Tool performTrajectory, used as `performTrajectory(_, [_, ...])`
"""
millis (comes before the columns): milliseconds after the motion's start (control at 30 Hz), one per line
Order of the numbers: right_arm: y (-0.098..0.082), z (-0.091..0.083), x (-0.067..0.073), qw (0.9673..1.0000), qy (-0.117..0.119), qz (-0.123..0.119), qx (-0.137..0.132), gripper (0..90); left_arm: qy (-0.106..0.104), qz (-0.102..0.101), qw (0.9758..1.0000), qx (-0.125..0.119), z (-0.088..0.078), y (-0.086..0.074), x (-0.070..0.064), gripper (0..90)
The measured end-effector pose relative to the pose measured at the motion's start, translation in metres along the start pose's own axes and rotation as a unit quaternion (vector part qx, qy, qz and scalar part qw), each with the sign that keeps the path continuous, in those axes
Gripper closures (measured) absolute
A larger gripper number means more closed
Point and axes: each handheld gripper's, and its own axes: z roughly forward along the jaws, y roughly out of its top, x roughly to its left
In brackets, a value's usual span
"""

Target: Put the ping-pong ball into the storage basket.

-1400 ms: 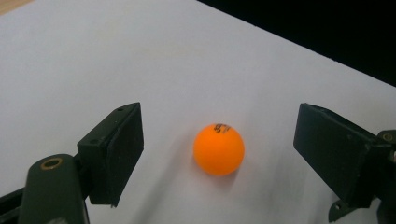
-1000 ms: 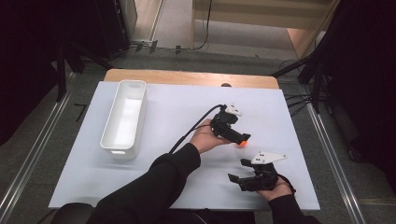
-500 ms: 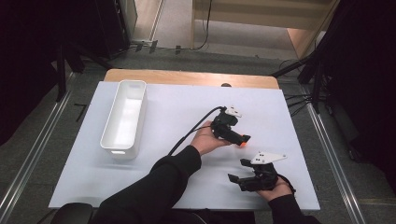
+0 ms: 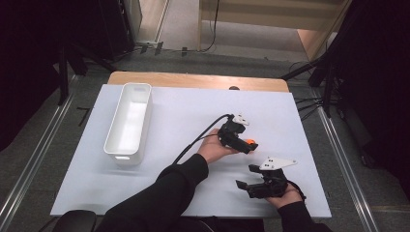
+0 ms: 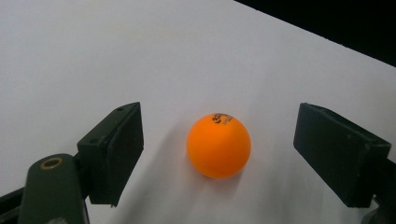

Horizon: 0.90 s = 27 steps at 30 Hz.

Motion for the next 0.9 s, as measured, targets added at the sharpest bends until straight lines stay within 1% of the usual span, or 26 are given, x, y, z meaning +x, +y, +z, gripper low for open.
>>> performTrajectory(67, [0.000,0.000,0.000,1.0000,0.001,0.000,0.001,18.0,-0.003,-0.004,1.0000,-0.004,0.001,-0.001,0.000,16.6])
performTrajectory(167, [0.000,0.000,0.000,1.0000,0.001,0.000,0.001,18.0,-0.003,-0.004,1.0000,-0.003,0.002,-0.002,0.000,16.6])
performTrajectory(200, [0.000,0.000,0.000,1.0000,0.001,0.000,0.001,18.0,0.000,-0.004,1.0000,-0.003,0.002,-0.003,-0.001,16.6])
performTrajectory(233, [0.000,0.000,0.000,1.0000,0.002,-0.001,0.001,17.9,-0.001,-0.001,1.0000,-0.003,0.003,-0.004,0.000,16.6])
performTrajectory(267, [0.000,0.000,0.000,1.0000,0.001,-0.001,0.001,18.0,-0.002,-0.002,1.0000,-0.002,0.003,-0.004,-0.001,16.6])
performTrajectory(467, [0.000,0.000,0.001,1.0000,0.002,-0.001,0.002,18.0,0.002,0.003,1.0000,0.002,0.008,-0.007,-0.001,16.7])
performTrajectory(700, [0.000,0.000,0.000,1.0000,0.002,-0.001,0.001,18.0,0.002,0.002,1.0000,0.007,0.014,-0.010,-0.003,16.7])
performTrajectory(800, [0.000,0.000,0.000,1.0000,0.002,-0.001,0.002,18.0,0.002,0.008,0.9999,0.010,0.015,-0.011,-0.003,16.7])
performTrajectory(900, [0.000,0.000,0.000,1.0000,0.001,-0.001,0.001,18.0,0.002,0.009,0.9999,0.012,0.017,-0.013,-0.003,16.7])
